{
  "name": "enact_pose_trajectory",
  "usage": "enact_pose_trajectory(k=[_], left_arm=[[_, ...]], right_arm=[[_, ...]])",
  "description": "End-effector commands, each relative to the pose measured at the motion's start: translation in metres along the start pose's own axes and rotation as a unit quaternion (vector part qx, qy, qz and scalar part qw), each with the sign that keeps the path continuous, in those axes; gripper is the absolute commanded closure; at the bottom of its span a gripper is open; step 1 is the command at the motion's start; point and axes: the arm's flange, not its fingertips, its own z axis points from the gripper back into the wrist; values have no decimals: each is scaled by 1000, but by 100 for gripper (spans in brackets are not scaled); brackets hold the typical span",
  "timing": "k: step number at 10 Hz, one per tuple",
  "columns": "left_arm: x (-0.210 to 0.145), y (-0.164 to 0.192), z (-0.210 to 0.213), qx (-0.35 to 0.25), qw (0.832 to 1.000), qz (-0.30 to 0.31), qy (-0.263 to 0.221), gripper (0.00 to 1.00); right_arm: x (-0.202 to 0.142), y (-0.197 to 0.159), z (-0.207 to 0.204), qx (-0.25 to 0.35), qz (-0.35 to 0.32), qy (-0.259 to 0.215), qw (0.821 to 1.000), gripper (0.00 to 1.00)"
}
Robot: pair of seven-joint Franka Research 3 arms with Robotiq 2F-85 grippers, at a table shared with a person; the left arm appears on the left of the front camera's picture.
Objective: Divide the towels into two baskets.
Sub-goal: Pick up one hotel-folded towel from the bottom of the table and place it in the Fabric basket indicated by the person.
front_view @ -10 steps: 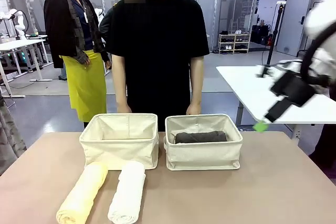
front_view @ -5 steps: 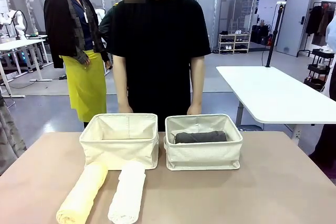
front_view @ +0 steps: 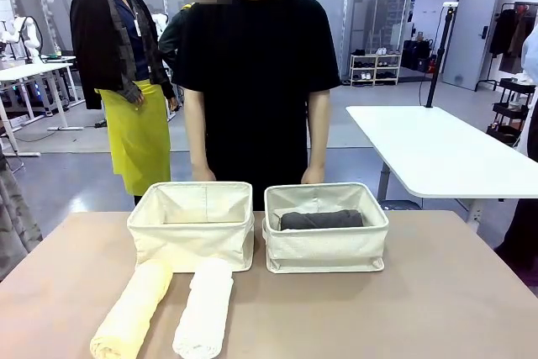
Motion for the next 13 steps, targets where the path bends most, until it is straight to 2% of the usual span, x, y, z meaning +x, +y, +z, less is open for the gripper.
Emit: enact_pose_trajectory(k=[1, 13], left_arm=[[1, -1, 3, -12, 1000, -8, -7, 0], [1, -1, 3, -12, 1000, -8, -7, 0]], right_arm=[[5, 10, -5, 0, 3, 14, 1000, 0], [5, 10, -5, 0, 3, 14, 1000, 0]])
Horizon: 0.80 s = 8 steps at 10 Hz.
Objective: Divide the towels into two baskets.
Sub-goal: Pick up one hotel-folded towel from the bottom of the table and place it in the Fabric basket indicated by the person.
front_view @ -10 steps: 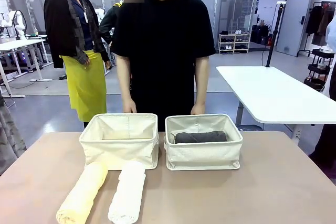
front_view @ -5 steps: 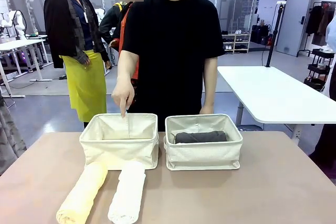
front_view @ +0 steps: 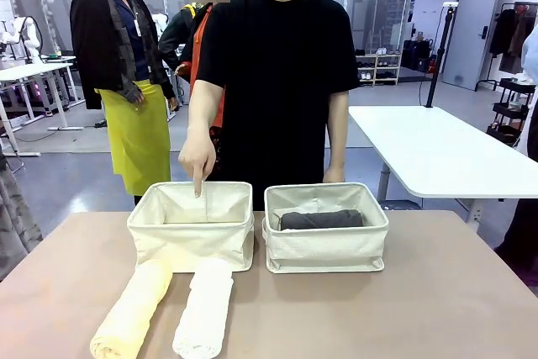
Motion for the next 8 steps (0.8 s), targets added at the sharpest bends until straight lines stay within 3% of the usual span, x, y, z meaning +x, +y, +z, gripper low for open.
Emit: enact_pose_trajectory(k=[1, 6, 8], left_arm=[[1, -1, 3, -12, 1000, -8, -7, 0], [0, 0, 0, 0, 1000, 0, 0, 0], [3, -24, -41, 20, 999, -17, 48, 0]], right_arm=[[-1, 6, 0, 2, -2, 1, 1000, 0], [-1, 6, 0, 2, -2, 1, 1000, 0], [-1, 6, 0, 2, -2, 1, 1000, 0]])
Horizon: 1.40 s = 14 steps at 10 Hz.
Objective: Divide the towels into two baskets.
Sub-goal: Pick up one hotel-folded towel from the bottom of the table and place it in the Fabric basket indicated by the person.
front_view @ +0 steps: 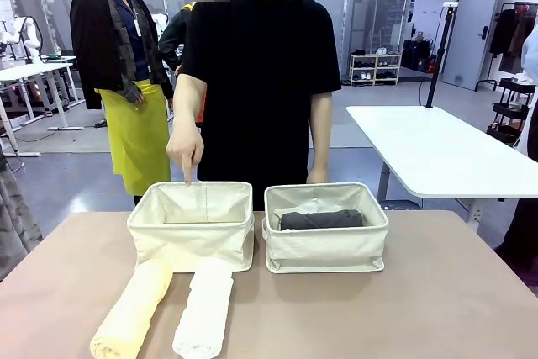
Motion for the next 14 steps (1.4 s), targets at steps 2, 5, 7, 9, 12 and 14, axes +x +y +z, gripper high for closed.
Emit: enact_pose_trajectory(k=[2, 5, 7, 9, 12, 14], left_arm=[[-5, -41, -61, 76, 995, 2, 60, 0], [-30, -77, -119, 157, 978, -5, 139, 0], [-45, -90, -161, 227, 957, -43, 172, 0], [-59, -90, -202, 271, 935, -70, 218, 0], [-84, -76, -245, 305, 909, -85, 272, 0], [-97, -65, -260, 313, 898, -86, 296, 0]], right_arm=[[-1, 6, 0, 1, -2, 0, 1000, 0], [-1, 6, 0, 1, -2, 0, 1000, 0], [-1, 6, 0, 1, -2, 0, 1000, 0], [-1, 6, 0, 1, -2, 0, 1000, 0], [-1, 6, 0, 1, -2, 0, 1000, 0], [-1, 6, 0, 1, -2, 0, 1000, 0]])
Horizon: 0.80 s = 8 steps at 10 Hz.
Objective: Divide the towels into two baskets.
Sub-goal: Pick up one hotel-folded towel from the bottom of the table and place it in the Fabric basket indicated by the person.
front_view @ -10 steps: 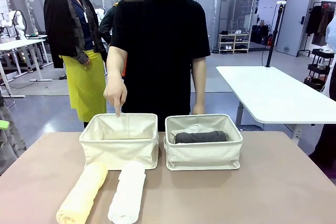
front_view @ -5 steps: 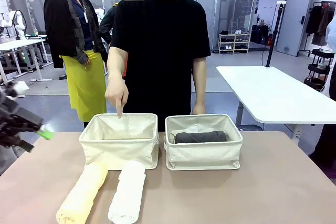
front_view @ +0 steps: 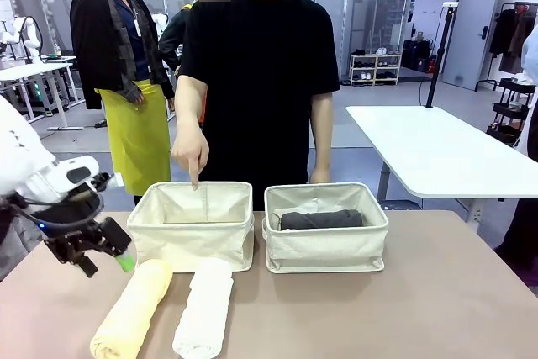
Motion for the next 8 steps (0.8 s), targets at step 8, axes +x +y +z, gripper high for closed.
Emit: enact_pose_trajectory(k=[8], left_arm=[[-82, 8, -112, 84, 996, -30, 14, 0]], right_arm=[[-2, 6, 1, 1, -2, -2, 1000, 0]])
